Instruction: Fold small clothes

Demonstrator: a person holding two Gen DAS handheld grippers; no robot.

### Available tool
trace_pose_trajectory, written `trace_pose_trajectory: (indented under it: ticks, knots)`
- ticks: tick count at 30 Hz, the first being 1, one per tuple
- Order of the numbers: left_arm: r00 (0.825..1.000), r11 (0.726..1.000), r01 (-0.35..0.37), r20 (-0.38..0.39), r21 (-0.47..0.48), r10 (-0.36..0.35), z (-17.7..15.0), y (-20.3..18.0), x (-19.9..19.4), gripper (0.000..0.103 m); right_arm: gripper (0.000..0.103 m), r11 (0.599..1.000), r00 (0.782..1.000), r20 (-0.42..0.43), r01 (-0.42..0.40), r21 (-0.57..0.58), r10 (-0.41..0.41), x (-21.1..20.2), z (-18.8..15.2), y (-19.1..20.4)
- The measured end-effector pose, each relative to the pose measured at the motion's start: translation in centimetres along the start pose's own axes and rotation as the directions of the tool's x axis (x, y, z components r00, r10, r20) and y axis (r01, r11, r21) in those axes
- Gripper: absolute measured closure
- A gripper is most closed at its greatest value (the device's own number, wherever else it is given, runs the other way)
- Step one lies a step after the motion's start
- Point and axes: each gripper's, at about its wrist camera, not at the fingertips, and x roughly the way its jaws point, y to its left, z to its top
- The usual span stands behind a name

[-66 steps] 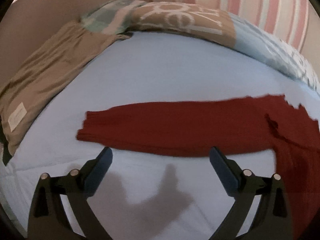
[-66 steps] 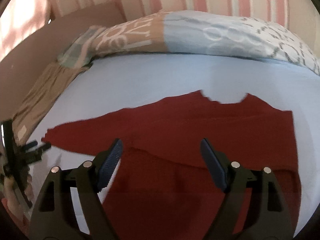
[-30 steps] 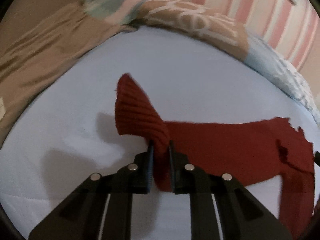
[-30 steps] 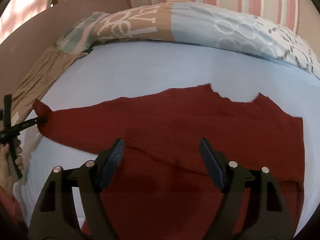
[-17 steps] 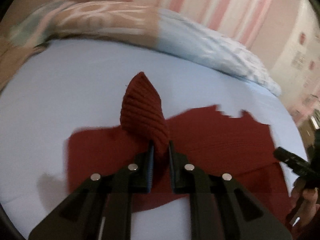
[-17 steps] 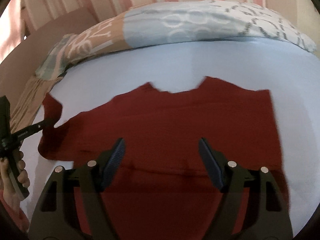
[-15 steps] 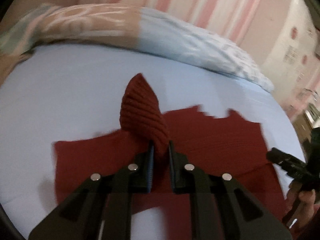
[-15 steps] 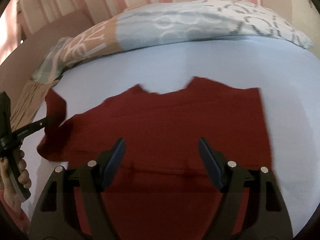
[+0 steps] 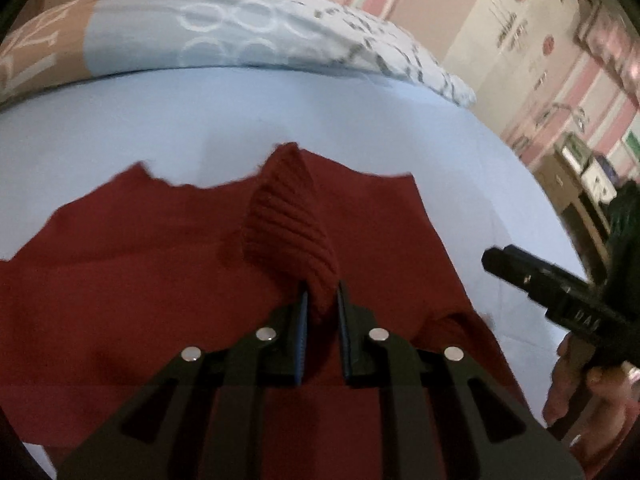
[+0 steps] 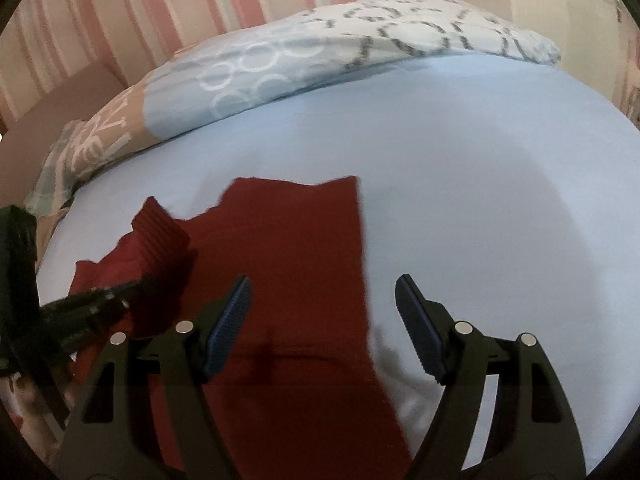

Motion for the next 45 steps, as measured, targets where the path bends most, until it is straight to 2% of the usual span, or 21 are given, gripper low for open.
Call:
trace_pose_trajectory:
  ticks: [2, 5, 8, 10, 11, 12, 13, 15, 17, 21, 28, 31, 32, 34, 35, 38, 39, 42, 45]
  knots:
    - [1.0, 1.0, 0.014, -0.016, 0.007, -0.014, 0.2, -0.9, 1.1, 0.09, 0.027, 1.0, 1.0, -0.007, 0.02, 0.018, -0.02, 0.2, -0.2, -1.4]
    - [0.999, 0.998, -0.026, -0.026, 0.064, 0.027, 0.0, -2.8, 2.6, 0.09, 0.027, 0.999, 0.999, -0.021, 0.036, 0.034, -0.035, 0.5, -0.7, -2.7]
    - [0.997, 0.996, -0.052, -0.056, 0.078, 0.056, -0.3, -3.0, 4.6, 0.089, 0.027, 0.997, 0.998, -0.043, 0.052, 0.06, -0.05, 0.9, -1.2, -4.0]
    - [0.996, 0.992, -0.069, -0.052, 0.105, 0.074, -0.6, -3.3, 4.7, 0.083, 0.027, 0.996, 0.996, -0.046, 0.078, 0.052, -0.075, 0.8, -1.4, -4.4]
    - [0.996, 0.99, -0.068, -0.055, 0.126, 0.075, -0.7, -3.6, 4.6, 0.078, 0.027, 0.995, 0.996, -0.047, 0.082, 0.049, -0.08, 0.8, -1.5, -4.6]
    - [0.996, 0.989, -0.062, -0.06, 0.135, 0.07, -1.0, -3.7, 4.2, 0.062, 0.027, 0.995, 0.995, -0.049, 0.084, 0.053, -0.081, 0.8, -1.5, -4.8]
    - [0.996, 0.987, -0.063, -0.056, 0.146, 0.072, -1.2, -3.9, 3.7, 0.039, 0.027, 0.995, 0.996, -0.049, 0.083, 0.063, -0.08, 0.8, -1.6, -5.0]
    - [0.993, 0.978, -0.113, -0.01, 0.175, 0.116, -1.6, -4.3, 2.4, 0.025, 0.027, 0.994, 0.997, -0.046, 0.071, 0.085, -0.068, 0.8, -1.6, -5.2]
    - [0.99, 0.972, -0.139, 0.013, 0.187, 0.139, -2.4, -3.9, 1.1, 0.025, 0.027, 0.994, 0.998, -0.039, 0.062, 0.091, -0.059, 0.9, -1.5, -5.1]
    - [0.98, 0.971, -0.197, 0.033, 0.135, 0.194, -3.9, -0.6, -1.2, 0.025, 0.027, 0.995, 0.999, -0.041, 0.013, 0.095, -0.009, 1.1, -1.8, -3.8]
    - [0.958, 0.958, -0.285, 0.043, 0.012, 0.284, -5.0, 5.9, -4.8, 0.025, 0.027, 0.992, 0.989, -0.086, -0.113, 0.053, 0.117, 4.0, -1.1, 2.1]
    - [0.943, 0.945, -0.328, 0.05, -0.004, 0.328, -5.3, 7.5, -5.8, 0.025, 0.029, 0.994, 0.989, -0.105, -0.096, 0.047, 0.1, 5.4, -0.8, 3.7]
    - [0.936, 0.937, -0.349, 0.052, 0.0, 0.348, -5.4, 7.8, -6.0, 0.025, 0.032, 0.993, 0.988, -0.107, -0.103, 0.052, 0.108, 5.6, -0.7, 4.0]
    - [0.921, 0.922, -0.387, 0.052, 0.004, 0.386, -5.5, 8.8, -6.3, 0.025, 0.051, 0.992, 0.985, -0.127, -0.113, 0.053, 0.119, 6.1, -0.4, 4.8]
    - [0.914, 0.916, -0.402, 0.052, -0.003, 0.401, -5.5, 9.4, -6.6, 0.025, 0.055, 0.993, 0.985, -0.136, -0.106, 0.045, 0.111, 6.4, -0.3, 5.2]
    - [0.912, 0.914, -0.405, 0.056, -0.033, 0.406, -5.5, 10.8, -7.4, 0.025, 0.074, 0.995, 0.981, -0.169, -0.091, 0.038, 0.096, 7.5, -0.4, 5.8]
    - [0.912, 0.913, -0.406, 0.057, -0.036, 0.407, -5.6, 11.0, -7.7, 0.025, 0.087, 0.996, 0.986, -0.147, -0.08, 0.03, 0.083, 7.3, -0.4, 5.9]
    - [0.901, 0.903, -0.428, 0.061, -0.029, 0.429, -5.3, 11.3, -7.8, 0.025, 0.093, 0.995, 0.995, -0.088, -0.053, -0.087, 0.045, 6.4, -0.1, 7.2]
    - [0.896, 0.899, -0.438, 0.074, -0.028, 0.439, -4.8, 11.4, -7.9, 0.025, 0.093, 0.978, 0.999, 0.048, 0.006, -0.207, 0.004, 3.8, 0.2, 8.3]
